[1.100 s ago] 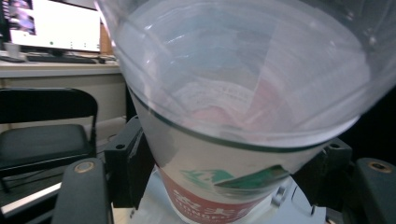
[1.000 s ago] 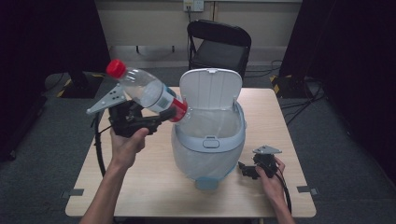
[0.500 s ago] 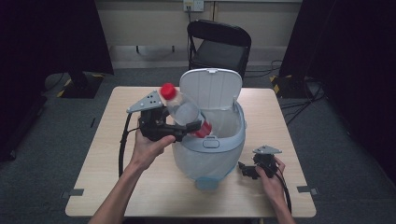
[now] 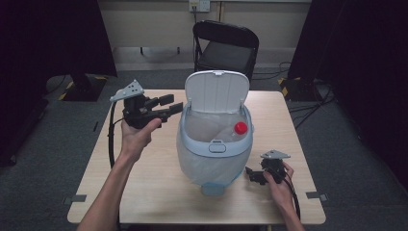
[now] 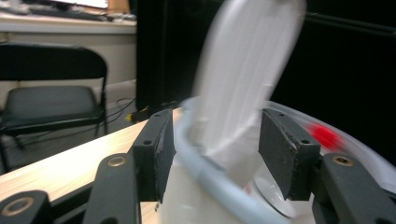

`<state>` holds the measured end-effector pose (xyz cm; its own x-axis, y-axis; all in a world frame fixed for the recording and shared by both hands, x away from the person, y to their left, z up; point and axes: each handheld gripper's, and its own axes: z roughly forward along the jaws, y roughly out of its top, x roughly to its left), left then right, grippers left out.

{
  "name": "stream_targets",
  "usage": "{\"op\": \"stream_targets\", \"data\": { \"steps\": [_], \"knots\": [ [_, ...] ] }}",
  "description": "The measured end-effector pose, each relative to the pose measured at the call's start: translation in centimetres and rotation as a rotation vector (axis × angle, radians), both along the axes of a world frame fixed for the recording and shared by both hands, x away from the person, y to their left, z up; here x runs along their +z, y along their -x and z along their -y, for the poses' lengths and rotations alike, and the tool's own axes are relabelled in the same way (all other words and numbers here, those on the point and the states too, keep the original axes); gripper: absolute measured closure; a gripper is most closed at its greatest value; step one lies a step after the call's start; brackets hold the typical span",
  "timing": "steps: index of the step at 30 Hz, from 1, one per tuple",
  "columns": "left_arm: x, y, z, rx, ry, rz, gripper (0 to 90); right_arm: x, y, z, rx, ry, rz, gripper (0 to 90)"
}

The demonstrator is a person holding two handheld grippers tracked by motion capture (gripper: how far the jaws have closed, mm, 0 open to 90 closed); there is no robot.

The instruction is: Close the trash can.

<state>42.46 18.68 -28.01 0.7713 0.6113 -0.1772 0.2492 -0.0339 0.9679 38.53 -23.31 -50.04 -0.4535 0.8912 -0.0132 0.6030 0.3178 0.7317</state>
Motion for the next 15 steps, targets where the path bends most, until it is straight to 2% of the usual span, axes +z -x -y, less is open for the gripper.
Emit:
{"op": "stream_targets", "data": {
  "steps": [3, 5, 7, 9, 10, 13, 15],
  "knots": [
    [0.3, -1.6, 0.0, 0.037, 0.025, -0.022, 46.2, 0.0, 0.0, 0.0, 0.0, 0.0, 0.0, 11.0],
    [0.7, -2.7, 0.3, 0.071, 0.003, -0.022, 46.2, 0.0, 0.0, 0.0, 0.0, 0.0, 0.0, 11.0],
    [1.3, -3.6, 0.6, 0.081, 0.008, -0.021, 44.9, 0.0, 0.0, 0.0, 0.0, 0.0, 0.0, 11.0],
    [1.9, -4.4, 0.9, 0.076, 0.014, -0.025, 42.1, 0.0, 0.0, 0.0, 0.0, 0.0, 0.0, 11.0],
    [2.2, -4.7, 1.2, 0.066, 0.037, -0.038, 40.6, 0.0, 0.0, 0.0, 0.0, 0.0, 0.0, 11.0],
    [3.0, -4.9, 1.5, 0.049, 0.064, -0.01, 39.5, 0.0, 0.0, 0.0, 0.0, 0.0, 0.0, 11.0],
    [3.1, -4.9, 1.5, 0.022, 0.093, -0.03, 39.5, 0.0, 0.0, 0.0, 0.0, 0.0, 0.0, 11.0]
  ]
}}
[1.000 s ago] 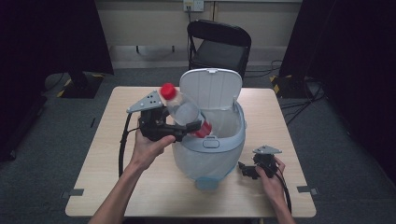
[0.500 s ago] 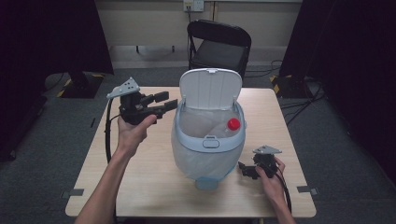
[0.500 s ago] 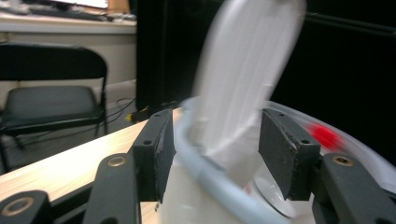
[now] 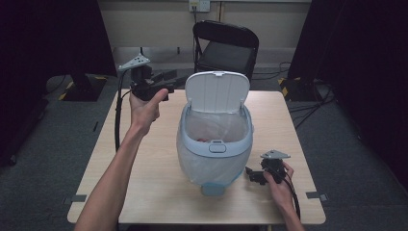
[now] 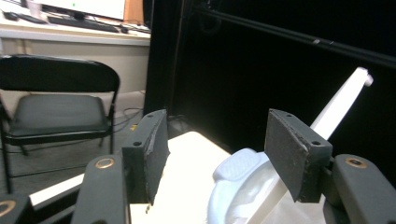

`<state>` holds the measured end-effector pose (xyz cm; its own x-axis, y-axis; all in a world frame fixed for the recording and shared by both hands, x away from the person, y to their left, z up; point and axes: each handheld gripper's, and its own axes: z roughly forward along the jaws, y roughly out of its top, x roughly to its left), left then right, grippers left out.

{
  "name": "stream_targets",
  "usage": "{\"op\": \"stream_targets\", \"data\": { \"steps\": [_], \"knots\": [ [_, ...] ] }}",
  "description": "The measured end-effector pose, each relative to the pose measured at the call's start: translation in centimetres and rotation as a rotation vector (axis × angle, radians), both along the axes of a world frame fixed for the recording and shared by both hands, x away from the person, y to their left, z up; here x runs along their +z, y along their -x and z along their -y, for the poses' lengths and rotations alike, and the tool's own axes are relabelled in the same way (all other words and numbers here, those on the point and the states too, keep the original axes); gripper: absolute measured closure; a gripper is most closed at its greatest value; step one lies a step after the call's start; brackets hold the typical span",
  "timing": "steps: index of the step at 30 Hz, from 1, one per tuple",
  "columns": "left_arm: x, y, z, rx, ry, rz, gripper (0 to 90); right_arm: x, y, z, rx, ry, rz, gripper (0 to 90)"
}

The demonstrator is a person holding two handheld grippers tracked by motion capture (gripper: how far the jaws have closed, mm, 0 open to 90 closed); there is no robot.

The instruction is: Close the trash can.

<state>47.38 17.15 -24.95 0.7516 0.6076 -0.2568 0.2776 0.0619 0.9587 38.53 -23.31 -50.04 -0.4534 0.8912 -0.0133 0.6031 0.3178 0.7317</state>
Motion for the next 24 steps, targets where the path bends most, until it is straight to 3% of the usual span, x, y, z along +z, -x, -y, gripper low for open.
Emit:
{"op": "stream_targets", "data": {
  "steps": [3, 9, 11, 13, 19, 20, 21, 24],
  "knots": [
    [0.0, 0.3, 0.3, -0.106, 0.001, -0.006, 38.7, 0.0, 0.0, 0.0, 0.0, 0.0, 0.0, 11.0],
    [-0.4, 3.7, 2.5, -0.223, -0.115, 0.032, 34.1, 0.0, 0.0, 0.0, 0.0, 0.0, 0.0, 11.0],
    [-0.9, 5.0, 3.5, -0.231, -0.168, 0.056, 31.6, 0.0, 0.0, 0.0, 0.001, 0.0, 0.001, 11.0],
    [-1.4, 5.9, 4.4, -0.234, -0.193, 0.059, 29.5, 0.0, 0.0, 0.0, 0.0, 0.0, 0.0, 11.0],
    [-2.7, 6.6, 6.7, -0.266, -0.272, 0.059, 26.4, 0.0, 0.0, 0.0, -0.001, 0.001, 0.001, 11.0],
    [-3.0, 6.6, 6.9, -0.291, -0.251, 0.037, 26.2, 0.0, 0.0, 0.0, -0.001, 0.001, 0.001, 11.0],
    [-3.1, 6.9, 7.0, -0.289, -0.253, 0.049, 25.8, 0.0, 0.0, 0.0, -0.001, 0.0, 0.0, 11.0],
    [-3.4, 7.7, 7.5, -0.274, -0.319, 0.104, 25.2, 0.0, 0.0, 0.0, -0.002, 0.0, 0.001, 11.0]
  ]
}}
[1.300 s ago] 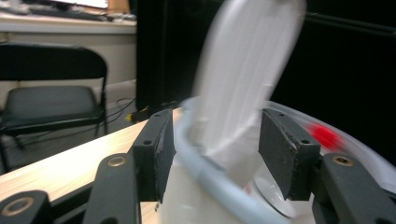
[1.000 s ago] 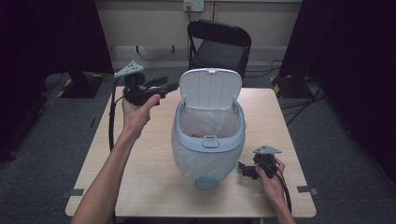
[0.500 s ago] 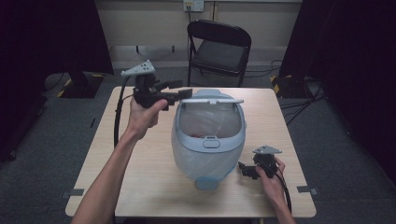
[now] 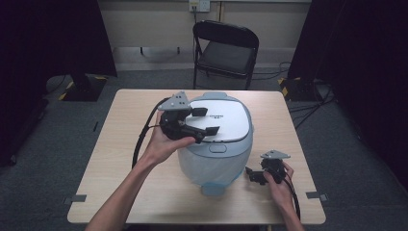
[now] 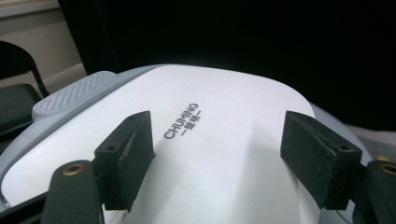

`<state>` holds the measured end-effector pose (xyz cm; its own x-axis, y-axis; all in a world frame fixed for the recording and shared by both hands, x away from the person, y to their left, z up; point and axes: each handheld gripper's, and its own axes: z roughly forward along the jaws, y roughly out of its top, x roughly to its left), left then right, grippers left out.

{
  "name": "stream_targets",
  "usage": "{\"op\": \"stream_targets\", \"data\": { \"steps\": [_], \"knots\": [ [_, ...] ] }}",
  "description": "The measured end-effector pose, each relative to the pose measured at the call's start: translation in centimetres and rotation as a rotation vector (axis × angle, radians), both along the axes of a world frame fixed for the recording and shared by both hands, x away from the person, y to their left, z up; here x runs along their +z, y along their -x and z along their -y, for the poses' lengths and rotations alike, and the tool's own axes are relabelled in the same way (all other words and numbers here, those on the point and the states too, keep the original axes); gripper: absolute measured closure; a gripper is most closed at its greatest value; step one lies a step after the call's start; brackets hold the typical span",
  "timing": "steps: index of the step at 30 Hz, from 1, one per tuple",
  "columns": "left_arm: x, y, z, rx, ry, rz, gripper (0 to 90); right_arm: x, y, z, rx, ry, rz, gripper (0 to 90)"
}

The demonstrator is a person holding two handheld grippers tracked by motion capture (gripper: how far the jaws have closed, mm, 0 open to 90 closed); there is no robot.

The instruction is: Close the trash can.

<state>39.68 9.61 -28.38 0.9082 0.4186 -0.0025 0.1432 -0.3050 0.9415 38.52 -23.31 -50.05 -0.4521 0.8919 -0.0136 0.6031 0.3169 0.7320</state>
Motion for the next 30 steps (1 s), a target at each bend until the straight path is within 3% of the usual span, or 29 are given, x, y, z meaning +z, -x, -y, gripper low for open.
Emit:
{"op": "stream_targets", "data": {
  "steps": [14, 15, 16, 17, 20, 25, 27, 30],
  "knots": [
    [-0.4, 0.7, 0.3, -0.021, 0.01, 0.028, 24.9, 0.0, 0.0, 0.0, 0.0, 0.0, 0.0, 11.0],
    [-0.3, 0.9, 0.2, -0.028, 0.003, 0.029, 25.0, 0.0, 0.0, 0.0, 0.0, 0.0, -0.001, 11.0],
    [-0.3, 1.2, 0.4, -0.021, -0.038, 0.054, 26.2, 0.0, 0.0, 0.0, -0.001, 0.0, -0.001, 11.0],
    [-0.3, 1.3, 0.4, -0.023, -0.037, 0.063, 29.6, 0.0, 0.0, 0.0, -0.002, 0.0, -0.001, 11.1],
    [-0.2, 1.2, 0.3, -0.031, -0.036, 0.047, 30.4, 0.0, 0.1, 0.0, -0.004, 0.0, -0.001, 11.1],
    [-0.2, 0.3, -0.3, -0.003, -0.001, 0.018, 30.8, 0.0, 0.0, 0.0, -0.004, -0.001, -0.001, 11.1],
    [-0.4, 0.0, -0.8, -0.003, 0.036, -0.013, 29.9, 0.0, 0.0, 0.0, -0.004, -0.001, -0.001, 11.1],
    [-0.5, -1.0, -2.3, 0.061, 0.065, -0.024, 27.8, 0.0, 0.0, 0.0, -0.004, -0.001, -0.001, 11.1]
  ]
}}
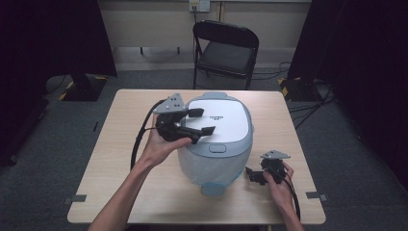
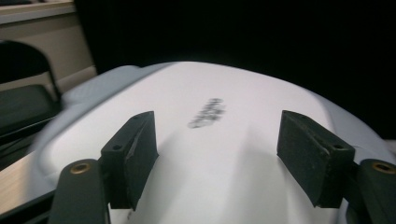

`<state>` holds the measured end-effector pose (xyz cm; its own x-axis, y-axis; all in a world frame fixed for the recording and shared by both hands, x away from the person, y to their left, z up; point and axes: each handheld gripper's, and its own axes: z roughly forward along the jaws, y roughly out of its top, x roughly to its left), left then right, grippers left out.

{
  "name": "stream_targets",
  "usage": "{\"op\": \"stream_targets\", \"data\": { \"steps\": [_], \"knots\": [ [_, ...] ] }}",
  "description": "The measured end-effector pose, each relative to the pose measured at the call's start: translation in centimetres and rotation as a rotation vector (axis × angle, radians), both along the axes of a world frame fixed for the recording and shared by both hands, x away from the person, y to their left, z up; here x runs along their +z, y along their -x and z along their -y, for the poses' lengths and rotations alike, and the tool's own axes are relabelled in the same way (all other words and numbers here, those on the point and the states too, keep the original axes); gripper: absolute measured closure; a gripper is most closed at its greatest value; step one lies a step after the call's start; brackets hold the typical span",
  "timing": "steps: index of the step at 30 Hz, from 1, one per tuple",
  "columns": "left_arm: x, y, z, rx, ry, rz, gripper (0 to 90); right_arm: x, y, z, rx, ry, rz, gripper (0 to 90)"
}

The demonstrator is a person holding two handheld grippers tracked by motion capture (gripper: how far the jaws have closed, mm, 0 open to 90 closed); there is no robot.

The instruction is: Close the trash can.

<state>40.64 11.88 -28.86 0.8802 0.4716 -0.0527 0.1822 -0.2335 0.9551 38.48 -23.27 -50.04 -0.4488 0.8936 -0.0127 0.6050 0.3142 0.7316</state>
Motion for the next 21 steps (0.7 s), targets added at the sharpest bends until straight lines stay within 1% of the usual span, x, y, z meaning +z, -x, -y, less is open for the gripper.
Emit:
{"op": "stream_targets", "data": {
  "steps": [1, 2, 3, 5, 7, 9, 10, 12, 14, 15, 16, 19, 21],
  "knots": [
    [0.0, -0.3, -0.7, 0.022, 0.011, -0.01, 26.7, 0.0, 0.0, 0.0, 0.0, 0.0, 0.0, 11.1],
    [0.0, -0.5, -1.3, 0.049, 0.026, -0.007, 26.4, 0.0, 0.0, 0.0, 0.0, 0.0, 0.0, 11.1],
    [0.0, -0.7, -2.0, 0.064, 0.025, -0.008, 26.2, 0.0, 0.0, 0.0, 0.0, 0.0, 0.0, 11.1],
    [-0.1, -0.8, -3.3, 0.089, 0.044, -0.013, 25.3, 0.0, 0.0, 0.0, 0.0, 0.0, 0.0, 11.0],
    [-0.2, -0.9, -4.8, 0.125, 0.041, -0.006, 24.6, 0.0, 0.0, 0.0, 0.0, 0.0, 0.0, 11.1],
    [-0.6, -0.9, -6.3, 0.162, 0.062, -0.006, 24.3, 0.0, 0.0, 0.0, 0.0, 0.0, 0.0, 11.1],
    [-0.8, -0.9, -7.1, 0.186, 0.065, -0.006, 24.0, 0.0, 0.0, 0.0, 0.0, 0.0, 0.0, 11.1],
    [-1.6, -0.8, -8.4, 0.221, 0.044, -0.009, 24.0, 0.0, 0.0, 0.0, 0.0, 0.0, 0.0, 11.1],
    [-2.6, -0.9, -9.4, 0.241, -0.001, -0.013, 26.9, 0.0, 0.0, 0.0, 0.0, 0.0, 0.0, 11.0],
    [-3.3, -0.9, -10.0, 0.261, -0.028, -0.027, 27.9, 0.0, 0.0, 0.0, 0.0, 0.0, 0.0, 11.0],
    [-3.9, -1.0, -10.4, 0.275, -0.035, -0.045, 27.5, 0.0, 0.0, 0.0, 0.0, 0.0, 0.0, 11.1],
    [-6.0, -0.9, -11.6, 0.306, -0.067, -0.077, 26.6, 0.0, 0.0, 0.0, 0.0, 0.0, 0.0, 11.0],
    [-7.4, -0.8, -12.4, 0.311, -0.087, -0.111, 25.3, 0.0, 0.0, 0.0, 0.0, 0.0, 0.0, 11.0]
  ]
}}
